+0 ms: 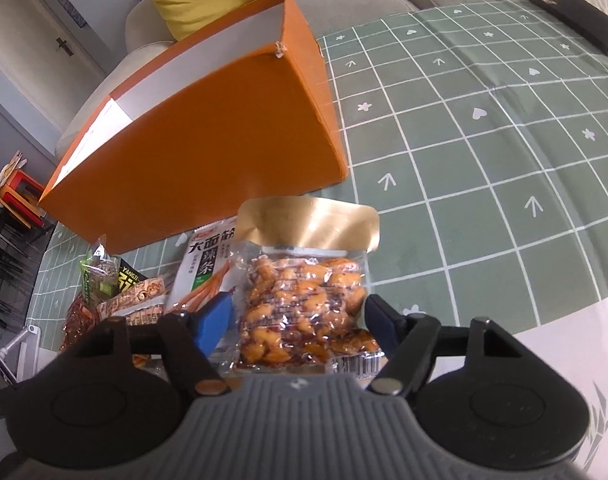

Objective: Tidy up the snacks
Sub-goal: 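Grasp the clear cake bag with left tool while right tool grasps gold-topped nut bag, then carry both bags over the orange box and lower them inside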

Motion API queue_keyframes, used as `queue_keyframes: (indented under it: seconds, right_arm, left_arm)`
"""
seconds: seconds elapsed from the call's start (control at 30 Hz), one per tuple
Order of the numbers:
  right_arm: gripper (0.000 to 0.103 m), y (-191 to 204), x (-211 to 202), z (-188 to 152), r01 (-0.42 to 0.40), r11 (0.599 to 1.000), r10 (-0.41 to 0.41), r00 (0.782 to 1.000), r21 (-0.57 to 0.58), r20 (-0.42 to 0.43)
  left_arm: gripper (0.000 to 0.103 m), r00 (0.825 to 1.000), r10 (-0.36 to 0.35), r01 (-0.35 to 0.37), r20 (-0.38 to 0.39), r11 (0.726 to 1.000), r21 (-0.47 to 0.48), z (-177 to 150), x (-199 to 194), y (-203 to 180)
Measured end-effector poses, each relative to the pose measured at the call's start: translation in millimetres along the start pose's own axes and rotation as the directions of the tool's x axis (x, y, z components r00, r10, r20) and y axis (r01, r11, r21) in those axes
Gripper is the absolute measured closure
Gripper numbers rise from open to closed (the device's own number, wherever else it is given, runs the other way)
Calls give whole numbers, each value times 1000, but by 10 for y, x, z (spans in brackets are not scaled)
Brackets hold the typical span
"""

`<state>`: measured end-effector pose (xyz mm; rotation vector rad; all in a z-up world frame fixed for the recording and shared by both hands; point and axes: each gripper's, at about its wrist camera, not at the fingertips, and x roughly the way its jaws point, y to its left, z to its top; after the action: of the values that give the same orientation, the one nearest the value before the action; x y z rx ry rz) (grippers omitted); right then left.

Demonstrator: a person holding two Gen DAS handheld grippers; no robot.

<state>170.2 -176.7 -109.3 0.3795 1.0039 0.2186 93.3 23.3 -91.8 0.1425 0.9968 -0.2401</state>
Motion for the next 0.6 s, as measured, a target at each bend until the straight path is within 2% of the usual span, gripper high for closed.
queue_keyframes:
  seconds: [0.17, 0.6]
  right_arm:
    - [35, 60, -104, -50, 2, 1000, -2, 1000, -15, 12]
    - [36, 198, -636, -114, -3, 995, 16, 991, -102, 131]
  left_arm:
    - [39, 1000, 2, -2, 9, 999, -33, -20, -76, -6]
    - [42, 996, 53, -50, 67, 997, -55, -7, -441, -37]
